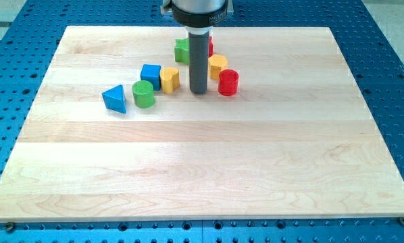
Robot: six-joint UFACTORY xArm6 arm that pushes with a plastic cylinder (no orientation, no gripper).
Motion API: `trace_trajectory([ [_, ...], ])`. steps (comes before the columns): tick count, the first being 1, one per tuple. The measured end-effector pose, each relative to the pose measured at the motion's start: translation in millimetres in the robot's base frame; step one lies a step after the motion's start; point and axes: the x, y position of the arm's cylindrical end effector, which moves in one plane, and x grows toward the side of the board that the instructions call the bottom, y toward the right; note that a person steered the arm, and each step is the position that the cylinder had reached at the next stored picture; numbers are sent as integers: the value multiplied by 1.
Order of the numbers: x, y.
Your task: Separate the stars
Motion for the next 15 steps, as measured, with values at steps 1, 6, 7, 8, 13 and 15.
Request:
trace_trajectory([
  [1,-6,0],
  [6,-64,-144],
  [7,-28,-131],
  [8,-67,-129],
  [13,-116,6],
  [15,-119,-31],
])
